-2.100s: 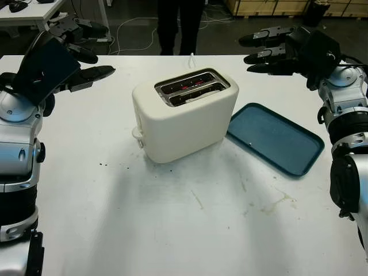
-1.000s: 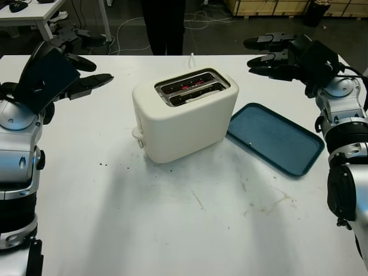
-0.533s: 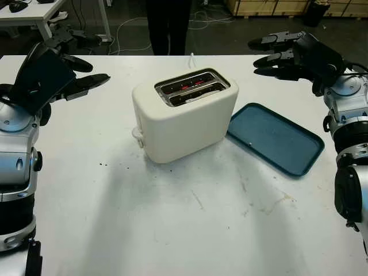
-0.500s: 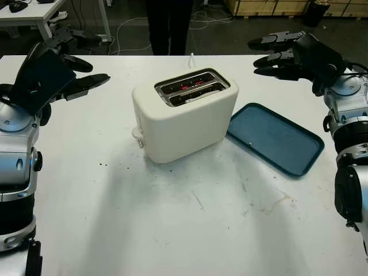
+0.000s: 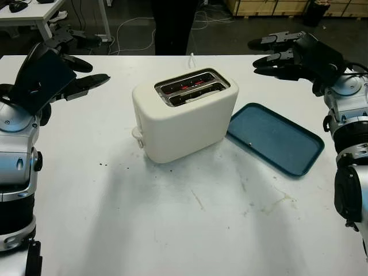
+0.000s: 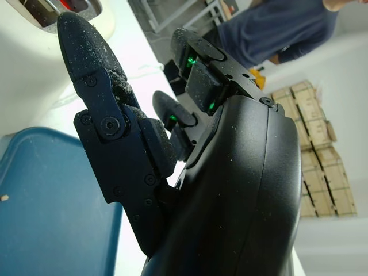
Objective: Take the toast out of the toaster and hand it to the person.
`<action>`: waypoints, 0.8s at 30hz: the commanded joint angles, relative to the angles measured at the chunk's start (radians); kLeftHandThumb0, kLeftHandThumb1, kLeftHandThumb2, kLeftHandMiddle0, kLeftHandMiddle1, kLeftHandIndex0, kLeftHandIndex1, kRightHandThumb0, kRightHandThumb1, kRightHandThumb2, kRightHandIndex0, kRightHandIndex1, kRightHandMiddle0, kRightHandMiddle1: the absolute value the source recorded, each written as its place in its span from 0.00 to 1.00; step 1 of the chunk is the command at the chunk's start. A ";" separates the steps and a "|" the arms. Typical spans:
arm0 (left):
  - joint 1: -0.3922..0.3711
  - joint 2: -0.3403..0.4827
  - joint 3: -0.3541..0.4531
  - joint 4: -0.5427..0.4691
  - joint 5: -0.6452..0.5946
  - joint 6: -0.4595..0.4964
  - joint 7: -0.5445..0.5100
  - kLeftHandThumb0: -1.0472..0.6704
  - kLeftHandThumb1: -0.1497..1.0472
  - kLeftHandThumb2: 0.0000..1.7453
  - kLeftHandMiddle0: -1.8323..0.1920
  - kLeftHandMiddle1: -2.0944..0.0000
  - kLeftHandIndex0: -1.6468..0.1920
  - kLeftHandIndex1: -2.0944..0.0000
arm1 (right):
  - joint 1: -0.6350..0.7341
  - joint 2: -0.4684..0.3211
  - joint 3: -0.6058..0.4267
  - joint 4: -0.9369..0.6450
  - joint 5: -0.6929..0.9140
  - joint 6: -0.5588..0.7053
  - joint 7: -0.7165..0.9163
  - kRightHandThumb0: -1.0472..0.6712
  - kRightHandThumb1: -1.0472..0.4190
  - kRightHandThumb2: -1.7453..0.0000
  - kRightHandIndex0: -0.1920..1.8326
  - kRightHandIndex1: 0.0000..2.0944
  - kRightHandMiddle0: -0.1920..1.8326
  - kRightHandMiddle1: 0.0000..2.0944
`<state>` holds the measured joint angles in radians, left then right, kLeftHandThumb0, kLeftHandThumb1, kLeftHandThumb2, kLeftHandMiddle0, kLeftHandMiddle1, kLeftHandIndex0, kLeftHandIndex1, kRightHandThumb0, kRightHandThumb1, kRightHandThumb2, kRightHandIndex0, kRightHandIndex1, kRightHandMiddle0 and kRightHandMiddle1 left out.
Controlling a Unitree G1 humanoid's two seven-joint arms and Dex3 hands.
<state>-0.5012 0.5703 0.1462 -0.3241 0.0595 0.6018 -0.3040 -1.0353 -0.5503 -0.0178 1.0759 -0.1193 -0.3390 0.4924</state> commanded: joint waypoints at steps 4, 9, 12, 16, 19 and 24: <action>-0.010 0.010 -0.001 -0.003 0.003 0.013 0.001 0.40 0.88 0.02 0.87 0.39 0.80 0.61 | 0.001 0.007 -0.001 0.007 0.005 0.000 -0.011 0.09 0.15 1.00 0.44 0.16 0.45 0.00; -0.010 0.009 -0.002 -0.004 0.004 0.011 0.001 0.40 0.88 0.02 0.87 0.39 0.80 0.61 | -0.002 0.010 -0.006 0.014 0.014 -0.003 -0.001 0.09 0.15 1.00 0.43 0.16 0.45 0.00; -0.012 0.006 0.000 -0.007 0.000 0.021 0.002 0.41 0.88 0.02 0.87 0.39 0.80 0.62 | 0.000 0.010 -0.005 0.008 0.013 0.001 -0.005 0.10 0.15 1.00 0.43 0.17 0.45 0.00; -0.012 0.014 -0.005 -0.007 0.008 0.018 0.001 0.41 0.88 0.02 0.87 0.39 0.80 0.62 | 0.002 0.007 -0.006 0.004 0.015 -0.001 0.002 0.10 0.16 1.00 0.43 0.17 0.45 0.00; -0.015 0.012 -0.004 -0.006 0.004 0.024 -0.001 0.42 0.88 0.02 0.87 0.39 0.80 0.62 | 0.001 0.007 -0.009 0.010 0.019 -0.007 0.007 0.10 0.16 1.00 0.43 0.18 0.45 0.00; -0.014 0.011 -0.003 -0.006 0.003 0.022 0.000 0.41 0.88 0.01 0.87 0.39 0.80 0.62 | -0.001 0.006 -0.013 0.010 0.023 0.001 0.013 0.10 0.16 1.00 0.42 0.19 0.46 0.00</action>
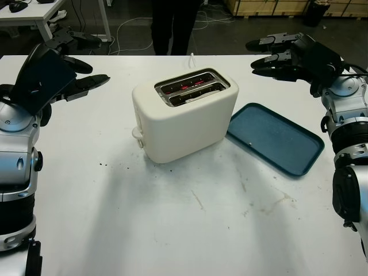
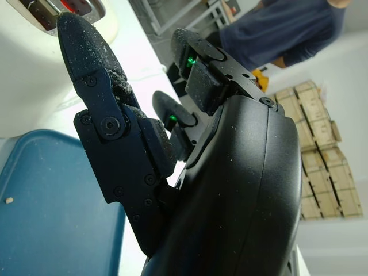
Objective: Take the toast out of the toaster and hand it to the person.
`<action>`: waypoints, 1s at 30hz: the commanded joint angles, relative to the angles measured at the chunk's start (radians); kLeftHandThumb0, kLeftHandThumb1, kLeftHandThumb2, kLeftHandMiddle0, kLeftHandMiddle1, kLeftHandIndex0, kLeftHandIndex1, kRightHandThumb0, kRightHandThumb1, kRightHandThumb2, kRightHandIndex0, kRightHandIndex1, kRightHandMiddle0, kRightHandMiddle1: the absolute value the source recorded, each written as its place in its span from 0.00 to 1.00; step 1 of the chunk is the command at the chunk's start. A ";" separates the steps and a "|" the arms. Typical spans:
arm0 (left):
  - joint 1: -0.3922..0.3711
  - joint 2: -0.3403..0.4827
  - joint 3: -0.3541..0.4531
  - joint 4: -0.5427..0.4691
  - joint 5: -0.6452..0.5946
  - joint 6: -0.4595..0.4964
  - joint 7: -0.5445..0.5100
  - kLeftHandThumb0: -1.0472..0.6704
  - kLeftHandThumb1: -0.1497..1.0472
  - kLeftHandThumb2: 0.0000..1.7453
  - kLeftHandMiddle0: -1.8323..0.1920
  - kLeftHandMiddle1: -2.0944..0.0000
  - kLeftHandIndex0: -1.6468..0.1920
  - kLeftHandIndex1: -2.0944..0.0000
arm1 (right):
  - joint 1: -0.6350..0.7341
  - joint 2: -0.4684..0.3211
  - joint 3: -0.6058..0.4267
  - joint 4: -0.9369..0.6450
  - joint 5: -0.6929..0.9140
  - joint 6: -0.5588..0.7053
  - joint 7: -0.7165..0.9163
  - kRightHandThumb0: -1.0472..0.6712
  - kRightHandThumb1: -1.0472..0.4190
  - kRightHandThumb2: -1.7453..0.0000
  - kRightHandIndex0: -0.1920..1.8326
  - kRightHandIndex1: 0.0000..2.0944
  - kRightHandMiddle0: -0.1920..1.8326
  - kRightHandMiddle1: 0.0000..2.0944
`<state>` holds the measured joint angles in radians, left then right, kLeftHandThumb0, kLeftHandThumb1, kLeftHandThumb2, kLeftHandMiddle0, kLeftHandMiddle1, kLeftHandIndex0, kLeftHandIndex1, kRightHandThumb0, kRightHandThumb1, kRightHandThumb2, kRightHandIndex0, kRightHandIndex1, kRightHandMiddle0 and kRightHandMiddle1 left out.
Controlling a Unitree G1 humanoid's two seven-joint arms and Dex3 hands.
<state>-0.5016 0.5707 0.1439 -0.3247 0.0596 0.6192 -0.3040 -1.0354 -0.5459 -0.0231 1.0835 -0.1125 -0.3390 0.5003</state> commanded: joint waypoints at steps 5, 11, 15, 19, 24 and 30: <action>-0.016 0.010 -0.002 -0.003 0.004 0.004 0.001 0.41 0.88 0.01 0.87 0.39 0.80 0.62 | -0.005 0.005 -0.010 0.004 0.023 0.010 0.015 0.11 0.16 1.00 0.41 0.19 0.45 0.00; -0.015 0.011 -0.002 -0.003 0.004 0.003 0.000 0.41 0.88 0.01 0.87 0.39 0.79 0.62 | -0.007 0.008 -0.002 0.007 0.013 0.002 0.003 0.09 0.16 1.00 0.41 0.20 0.45 0.00; -0.016 0.010 -0.004 -0.005 0.005 0.006 0.001 0.40 0.88 0.01 0.87 0.39 0.80 0.62 | -0.006 0.010 -0.003 0.005 0.014 0.007 0.002 0.09 0.16 1.00 0.41 0.22 0.45 0.00; -0.015 0.007 -0.003 -0.008 0.004 0.008 0.003 0.42 0.88 0.01 0.87 0.39 0.80 0.62 | -0.005 0.010 -0.003 0.008 0.014 0.004 0.002 0.10 0.16 1.00 0.40 0.22 0.45 0.00; -0.015 0.007 -0.004 -0.007 0.005 0.006 0.005 0.40 0.88 0.01 0.87 0.39 0.80 0.63 | -0.003 0.010 -0.002 0.004 0.012 0.006 -0.005 0.09 0.16 1.00 0.40 0.22 0.45 0.00; -0.017 0.006 -0.003 -0.006 0.005 0.006 0.005 0.41 0.88 0.01 0.87 0.39 0.79 0.62 | -0.003 0.010 -0.002 0.007 0.014 -0.003 0.000 0.09 0.16 1.00 0.40 0.23 0.46 0.00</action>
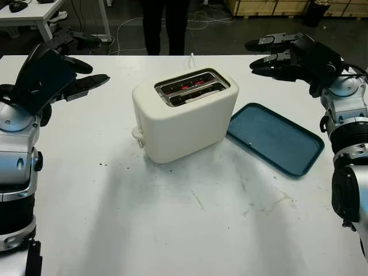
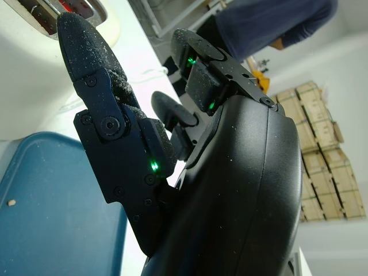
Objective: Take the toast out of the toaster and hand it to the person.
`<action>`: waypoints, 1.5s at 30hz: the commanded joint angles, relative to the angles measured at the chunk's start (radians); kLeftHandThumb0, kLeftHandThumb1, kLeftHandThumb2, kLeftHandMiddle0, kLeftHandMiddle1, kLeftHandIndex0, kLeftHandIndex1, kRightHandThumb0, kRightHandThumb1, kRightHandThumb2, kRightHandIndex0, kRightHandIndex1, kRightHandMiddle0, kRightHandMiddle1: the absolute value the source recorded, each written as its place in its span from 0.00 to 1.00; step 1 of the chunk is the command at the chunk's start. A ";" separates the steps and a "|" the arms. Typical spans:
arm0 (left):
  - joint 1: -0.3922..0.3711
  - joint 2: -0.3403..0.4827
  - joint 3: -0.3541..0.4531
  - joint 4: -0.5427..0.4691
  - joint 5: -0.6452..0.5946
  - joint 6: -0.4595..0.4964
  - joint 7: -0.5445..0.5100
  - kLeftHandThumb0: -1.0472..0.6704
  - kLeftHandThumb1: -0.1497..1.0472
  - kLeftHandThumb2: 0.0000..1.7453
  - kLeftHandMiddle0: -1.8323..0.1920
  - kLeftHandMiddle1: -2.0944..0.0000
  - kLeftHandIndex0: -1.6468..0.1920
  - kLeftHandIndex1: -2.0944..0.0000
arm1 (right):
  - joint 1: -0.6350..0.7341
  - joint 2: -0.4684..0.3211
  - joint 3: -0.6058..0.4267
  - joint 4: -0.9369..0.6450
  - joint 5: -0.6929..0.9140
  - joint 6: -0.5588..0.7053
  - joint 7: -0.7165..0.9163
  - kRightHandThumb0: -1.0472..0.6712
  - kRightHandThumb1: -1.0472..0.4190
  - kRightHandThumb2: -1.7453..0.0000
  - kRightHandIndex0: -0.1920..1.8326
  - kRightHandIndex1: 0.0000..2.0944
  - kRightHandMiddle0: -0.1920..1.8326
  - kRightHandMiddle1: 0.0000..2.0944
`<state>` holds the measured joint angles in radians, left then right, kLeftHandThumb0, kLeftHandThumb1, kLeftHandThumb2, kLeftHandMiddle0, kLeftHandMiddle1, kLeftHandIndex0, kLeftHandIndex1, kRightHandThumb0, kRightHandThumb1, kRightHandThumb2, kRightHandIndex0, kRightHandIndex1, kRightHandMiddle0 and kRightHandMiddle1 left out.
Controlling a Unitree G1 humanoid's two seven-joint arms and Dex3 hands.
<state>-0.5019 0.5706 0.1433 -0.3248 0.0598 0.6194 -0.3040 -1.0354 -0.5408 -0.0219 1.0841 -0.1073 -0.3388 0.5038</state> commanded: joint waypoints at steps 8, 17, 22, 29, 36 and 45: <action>-0.017 0.011 -0.008 -0.005 0.012 0.001 0.006 0.40 0.88 0.01 0.87 0.39 0.79 0.62 | -0.004 0.005 -0.008 0.011 0.015 -0.005 0.004 0.10 0.16 1.00 0.40 0.24 0.46 0.00; -0.019 0.009 -0.008 -0.006 0.010 0.010 0.007 0.42 0.88 0.01 0.86 0.39 0.79 0.63 | 0.000 0.006 -0.008 0.010 0.015 -0.010 0.004 0.11 0.16 1.00 0.39 0.25 0.46 0.00; -0.022 0.012 -0.012 -0.008 0.013 0.011 0.005 0.40 0.88 0.01 0.86 0.40 0.79 0.63 | 0.001 0.008 -0.009 0.002 0.017 0.002 0.004 0.10 0.16 1.00 0.39 0.26 0.46 0.00; -0.026 0.006 -0.011 -0.005 0.007 0.009 0.004 0.41 0.88 0.00 0.87 0.39 0.80 0.63 | -0.001 0.006 -0.004 0.004 0.010 -0.008 0.001 0.10 0.16 1.00 0.39 0.26 0.47 0.01; -0.027 0.008 -0.010 -0.002 0.006 0.005 0.002 0.42 0.88 0.01 0.87 0.39 0.80 0.63 | -0.002 0.005 -0.005 0.006 0.011 -0.003 0.003 0.10 0.16 1.00 0.38 0.27 0.46 0.00; -0.026 0.005 -0.009 -0.006 0.007 0.012 0.006 0.42 0.88 0.01 0.87 0.39 0.80 0.63 | -0.005 0.007 -0.008 0.011 0.017 -0.001 0.014 0.10 0.16 1.00 0.38 0.27 0.46 0.00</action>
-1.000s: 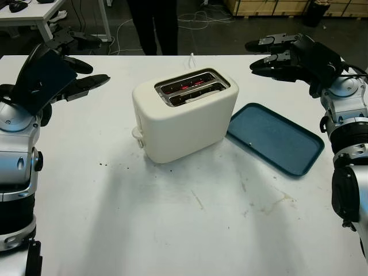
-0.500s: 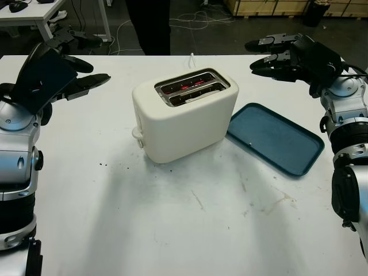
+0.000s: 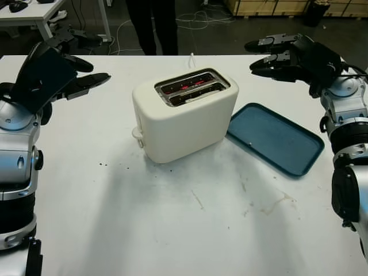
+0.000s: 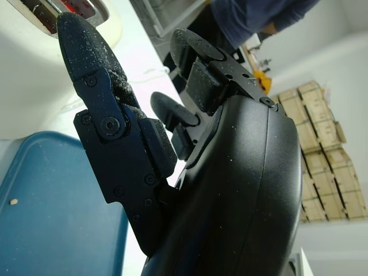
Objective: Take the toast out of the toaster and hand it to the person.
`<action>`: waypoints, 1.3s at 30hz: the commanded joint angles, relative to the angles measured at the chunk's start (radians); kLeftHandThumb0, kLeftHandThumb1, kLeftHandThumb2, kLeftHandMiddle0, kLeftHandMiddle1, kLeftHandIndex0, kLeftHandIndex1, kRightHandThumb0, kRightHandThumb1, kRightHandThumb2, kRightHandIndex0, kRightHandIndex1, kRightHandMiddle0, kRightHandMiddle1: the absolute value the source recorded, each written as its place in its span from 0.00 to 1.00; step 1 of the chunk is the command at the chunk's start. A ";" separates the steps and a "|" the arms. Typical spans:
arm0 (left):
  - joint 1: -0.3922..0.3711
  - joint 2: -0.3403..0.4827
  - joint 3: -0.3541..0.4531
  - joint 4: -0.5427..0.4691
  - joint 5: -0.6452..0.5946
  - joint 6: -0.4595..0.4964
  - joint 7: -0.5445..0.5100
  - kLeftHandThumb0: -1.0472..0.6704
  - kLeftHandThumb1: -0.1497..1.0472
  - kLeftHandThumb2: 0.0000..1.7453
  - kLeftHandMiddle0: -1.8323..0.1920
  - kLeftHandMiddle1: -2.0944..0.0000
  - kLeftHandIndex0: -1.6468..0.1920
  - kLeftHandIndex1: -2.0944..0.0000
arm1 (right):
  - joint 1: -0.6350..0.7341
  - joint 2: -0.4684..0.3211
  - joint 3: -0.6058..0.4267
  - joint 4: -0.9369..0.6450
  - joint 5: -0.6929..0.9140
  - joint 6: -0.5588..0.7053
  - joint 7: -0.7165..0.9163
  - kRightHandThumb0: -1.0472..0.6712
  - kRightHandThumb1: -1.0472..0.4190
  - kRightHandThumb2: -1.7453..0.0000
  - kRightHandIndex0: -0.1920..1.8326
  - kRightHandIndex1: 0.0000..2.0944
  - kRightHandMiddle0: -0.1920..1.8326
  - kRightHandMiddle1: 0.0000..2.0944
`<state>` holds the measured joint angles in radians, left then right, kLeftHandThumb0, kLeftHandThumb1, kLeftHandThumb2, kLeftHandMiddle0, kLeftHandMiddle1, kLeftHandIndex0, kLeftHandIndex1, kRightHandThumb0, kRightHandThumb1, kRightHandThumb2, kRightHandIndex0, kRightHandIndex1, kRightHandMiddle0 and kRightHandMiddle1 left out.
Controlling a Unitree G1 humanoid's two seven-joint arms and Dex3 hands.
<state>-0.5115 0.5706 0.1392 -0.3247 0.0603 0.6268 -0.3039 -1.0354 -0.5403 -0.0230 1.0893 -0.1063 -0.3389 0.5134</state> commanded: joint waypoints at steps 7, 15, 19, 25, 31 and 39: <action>-0.015 0.006 -0.004 -0.010 0.006 0.009 0.006 0.42 0.89 0.01 0.87 0.39 0.80 0.63 | -0.005 0.007 -0.001 0.000 0.008 0.003 -0.004 0.09 0.16 1.00 0.38 0.28 0.46 0.00; -0.015 0.010 -0.008 -0.005 0.010 0.001 0.004 0.43 0.88 0.00 0.87 0.39 0.80 0.63 | -0.005 0.009 -0.006 -0.003 0.017 0.010 0.006 0.10 0.16 1.00 0.37 0.28 0.46 0.00; -0.016 0.007 -0.007 -0.007 0.008 0.006 0.005 0.41 0.88 0.00 0.87 0.39 0.80 0.63 | -0.006 0.009 -0.004 -0.001 0.014 0.011 0.002 0.09 0.16 1.00 0.37 0.28 0.46 0.00; -0.014 0.009 -0.007 -0.006 0.009 0.000 0.004 0.42 0.88 0.00 0.87 0.39 0.79 0.63 | -0.005 0.011 -0.004 0.000 0.018 0.006 0.006 0.10 0.16 1.00 0.37 0.28 0.46 0.00; -0.020 0.006 -0.006 -0.004 0.002 0.005 0.001 0.41 0.88 0.00 0.87 0.39 0.80 0.63 | -0.004 0.007 0.002 -0.002 0.012 0.001 0.003 0.10 0.16 1.00 0.37 0.28 0.46 0.00; -0.021 0.009 -0.011 -0.007 0.006 0.009 0.001 0.41 0.88 0.00 0.88 0.39 0.80 0.63 | -0.005 0.005 0.002 0.001 0.015 -0.005 0.007 0.09 0.15 1.00 0.37 0.28 0.46 0.00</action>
<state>-0.5122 0.5706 0.1375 -0.3248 0.0599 0.6283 -0.3040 -1.0354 -0.5380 -0.0180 1.0893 -0.0979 -0.3388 0.5196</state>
